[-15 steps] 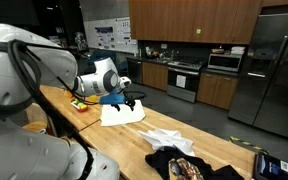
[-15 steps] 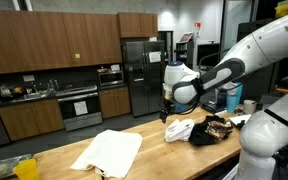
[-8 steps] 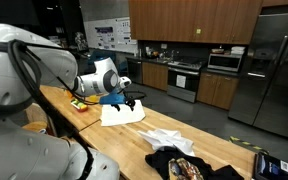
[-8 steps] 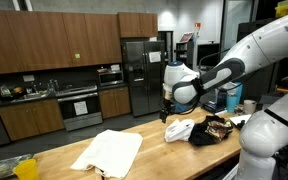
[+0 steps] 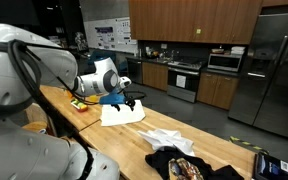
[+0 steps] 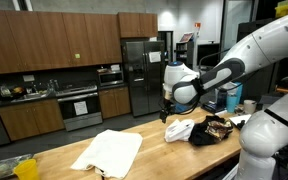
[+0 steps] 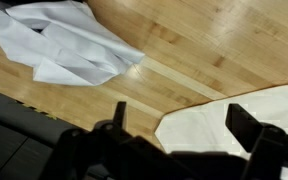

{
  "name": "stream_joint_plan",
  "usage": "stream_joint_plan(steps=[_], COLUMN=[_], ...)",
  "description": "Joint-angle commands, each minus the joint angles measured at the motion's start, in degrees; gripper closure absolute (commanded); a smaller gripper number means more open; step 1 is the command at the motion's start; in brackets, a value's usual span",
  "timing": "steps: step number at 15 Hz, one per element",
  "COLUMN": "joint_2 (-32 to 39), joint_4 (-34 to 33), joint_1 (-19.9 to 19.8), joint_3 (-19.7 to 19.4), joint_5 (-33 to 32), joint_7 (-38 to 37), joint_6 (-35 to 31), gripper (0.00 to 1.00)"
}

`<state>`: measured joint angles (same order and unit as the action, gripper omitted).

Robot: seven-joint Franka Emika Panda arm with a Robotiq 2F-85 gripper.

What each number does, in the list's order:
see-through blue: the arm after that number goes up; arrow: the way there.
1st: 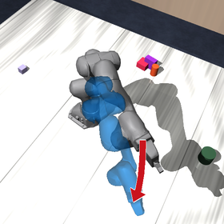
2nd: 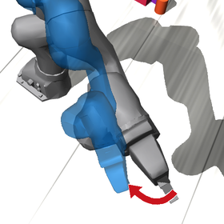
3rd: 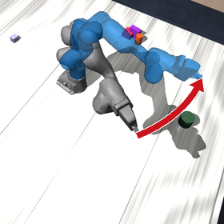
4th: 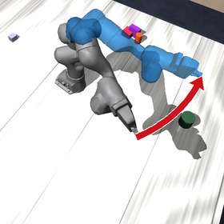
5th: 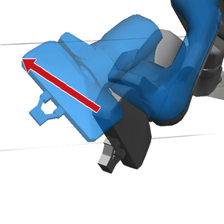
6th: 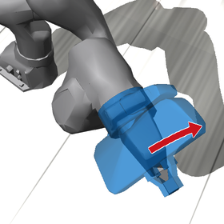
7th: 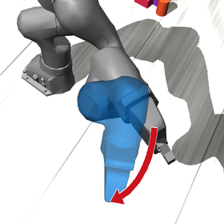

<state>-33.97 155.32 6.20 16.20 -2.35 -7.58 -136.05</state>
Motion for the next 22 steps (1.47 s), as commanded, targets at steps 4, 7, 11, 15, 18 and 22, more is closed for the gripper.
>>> stream_joint_plan(steps=[4, 7, 11, 15, 18, 22], joint_2=[0.15, 0.15, 0.15, 0.14, 2.17, 1.31], joint_4=[-0.12, -0.12, -0.12, -0.12, 0.1, 0.7], joint_1=[1.07, 1.07, 1.07, 1.07, -3.56, -12.22], joint_3=[-1.08, -1.08, -1.08, -1.08, -0.15, -1.83], joint_5=[-0.9, -0.9, -0.9, -0.9, -6.9, -20.65], joint_7=[-0.64, -0.64, -0.64, -0.64, -2.83, -6.95], joint_6=[0.22, 0.22, 0.22, 0.22, 3.08, 5.31], gripper=[0.0, 0.0, 0.0, 0.0, 0.0, 0.0])
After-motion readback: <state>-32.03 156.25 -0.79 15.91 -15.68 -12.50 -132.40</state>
